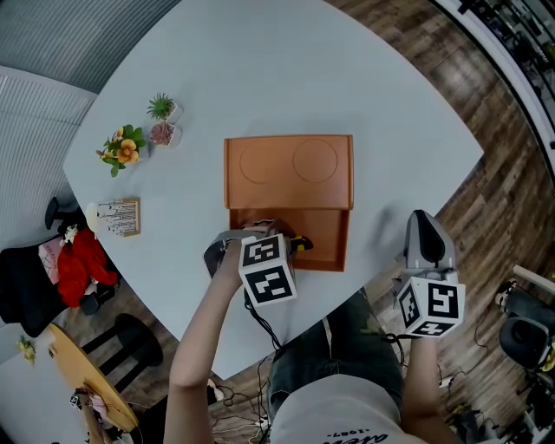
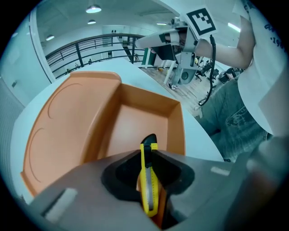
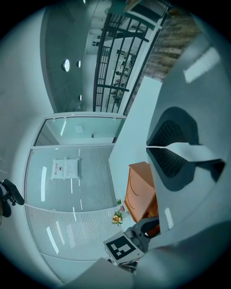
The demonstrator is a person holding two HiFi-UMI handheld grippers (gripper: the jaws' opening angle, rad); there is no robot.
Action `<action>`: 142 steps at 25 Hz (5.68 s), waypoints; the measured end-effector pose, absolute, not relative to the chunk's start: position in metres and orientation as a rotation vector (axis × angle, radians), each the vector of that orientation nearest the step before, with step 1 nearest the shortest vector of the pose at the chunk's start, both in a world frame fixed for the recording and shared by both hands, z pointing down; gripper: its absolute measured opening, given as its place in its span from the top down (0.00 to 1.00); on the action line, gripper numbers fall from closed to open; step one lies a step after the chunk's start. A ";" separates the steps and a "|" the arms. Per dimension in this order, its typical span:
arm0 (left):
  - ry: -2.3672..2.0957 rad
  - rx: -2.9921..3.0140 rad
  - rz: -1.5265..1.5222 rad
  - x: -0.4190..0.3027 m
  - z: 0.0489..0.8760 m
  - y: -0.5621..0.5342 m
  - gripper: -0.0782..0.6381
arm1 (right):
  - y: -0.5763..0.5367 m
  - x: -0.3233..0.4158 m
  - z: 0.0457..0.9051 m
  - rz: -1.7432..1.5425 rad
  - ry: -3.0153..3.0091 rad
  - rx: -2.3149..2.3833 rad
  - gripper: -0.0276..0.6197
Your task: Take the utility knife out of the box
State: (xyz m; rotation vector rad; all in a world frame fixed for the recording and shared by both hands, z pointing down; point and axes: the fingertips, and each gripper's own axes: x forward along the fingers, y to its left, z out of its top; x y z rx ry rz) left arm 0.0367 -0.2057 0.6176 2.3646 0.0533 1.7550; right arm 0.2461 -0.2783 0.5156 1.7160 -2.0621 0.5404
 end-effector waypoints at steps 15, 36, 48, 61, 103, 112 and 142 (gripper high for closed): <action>-0.218 2.413 1.630 0.035 0.608 -0.230 0.74 | -0.275 0.244 0.517 0.540 -2.061 1.714 0.90; -0.279 2.363 1.714 0.030 0.631 -0.224 0.64 | -0.269 0.241 0.519 0.550 -2.053 1.711 0.90; -0.307 2.384 1.690 0.029 0.630 -0.226 0.68 | -0.269 0.239 0.515 0.534 -2.055 1.728 0.90; -0.455 2.454 1.584 0.026 0.600 -0.230 0.68 | -0.265 0.230 0.496 0.491 -2.084 1.742 0.90; -1.550 2.550 0.564 -0.054 0.358 -0.252 0.69 | -0.265 0.153 0.348 0.131 -2.352 1.799 0.90; -1.759 2.495 0.348 -0.081 0.309 -0.251 0.69 | -0.270 0.141 0.322 0.050 -2.399 1.799 0.90; -2.008 2.419 0.101 -0.099 0.254 -0.231 0.69 | -0.280 0.117 0.274 -0.041 -2.499 1.793 0.91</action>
